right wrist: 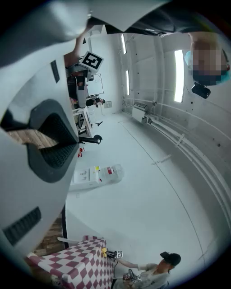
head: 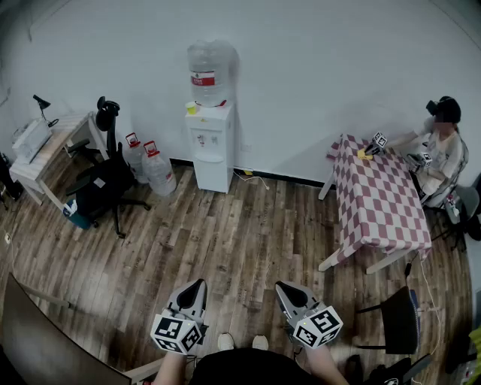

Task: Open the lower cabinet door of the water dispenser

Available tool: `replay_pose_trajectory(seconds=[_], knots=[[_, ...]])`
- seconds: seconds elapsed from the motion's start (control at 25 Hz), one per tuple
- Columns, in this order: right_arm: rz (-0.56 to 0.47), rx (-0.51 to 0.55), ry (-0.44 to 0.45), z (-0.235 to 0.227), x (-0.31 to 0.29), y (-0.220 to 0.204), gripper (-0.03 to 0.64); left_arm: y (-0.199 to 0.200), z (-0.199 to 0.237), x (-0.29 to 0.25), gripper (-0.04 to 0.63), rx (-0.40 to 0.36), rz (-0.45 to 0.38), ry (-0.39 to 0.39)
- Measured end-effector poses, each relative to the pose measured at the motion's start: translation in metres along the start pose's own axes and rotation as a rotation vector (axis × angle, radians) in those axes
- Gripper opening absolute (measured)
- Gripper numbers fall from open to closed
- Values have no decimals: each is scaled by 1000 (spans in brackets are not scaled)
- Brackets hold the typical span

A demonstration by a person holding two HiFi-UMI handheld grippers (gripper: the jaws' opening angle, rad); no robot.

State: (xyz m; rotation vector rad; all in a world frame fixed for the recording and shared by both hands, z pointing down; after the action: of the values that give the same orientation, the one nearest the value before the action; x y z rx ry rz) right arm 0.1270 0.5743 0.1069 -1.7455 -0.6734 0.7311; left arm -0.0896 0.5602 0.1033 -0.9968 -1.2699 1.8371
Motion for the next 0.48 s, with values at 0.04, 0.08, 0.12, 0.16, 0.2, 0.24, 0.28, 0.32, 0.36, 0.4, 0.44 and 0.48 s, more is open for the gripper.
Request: replay_pose_trajectory(seconds=[0.04, 0.08, 0.12, 0.16, 0.2, 0.24, 0.28, 0.32, 0.36, 0.4, 0.44, 0.48], knots=[[1, -2, 0, 3, -2, 0, 21, 1, 3, 2, 14, 0, 2, 1], [1, -3, 0, 6, -4, 0, 21, 2, 6, 3, 14, -1, 3, 3], [2, -4, 1, 8, -7, 1, 21, 4, 9, 4, 14, -1, 3, 4], [3, -3, 3, 11, -9, 1, 21, 6, 13, 5, 14, -1, 1, 5], [4, -2, 4, 13, -12, 1, 21, 7, 16, 6, 14, -1, -1, 5], [6, 0, 5, 15, -15, 1, 21, 8, 20, 7, 14, 0, -2, 6], [7, 1, 5, 18, -17, 1, 21, 9, 24, 9, 14, 1, -4, 6], [6, 0, 5, 21, -20, 1, 21, 9, 28, 11, 14, 3, -5, 7], [2, -4, 5, 24, -23, 1, 21, 9, 33, 13, 14, 6, -7, 7], [-3, -11, 7, 26, -25, 1, 21, 8, 37, 15, 14, 8, -9, 7], [-10, -20, 7, 28, -28, 0, 21, 8, 41, 17, 14, 9, -12, 6], [-18, -29, 6, 29, -30, 0, 23, 7, 44, 18, 14, 9, -15, 6]])
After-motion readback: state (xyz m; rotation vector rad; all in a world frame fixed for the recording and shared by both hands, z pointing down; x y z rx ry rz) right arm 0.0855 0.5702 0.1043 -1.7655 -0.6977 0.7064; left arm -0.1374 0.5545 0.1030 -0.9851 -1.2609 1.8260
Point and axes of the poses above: the fingertips, and each gripper's own axes: x backward along the fingers, z to its left, y out of its top, the point moved 2 cm from there along x, backward along the fingers, and after that the axes turned 3 degrees about y, right-handed, at the moved point
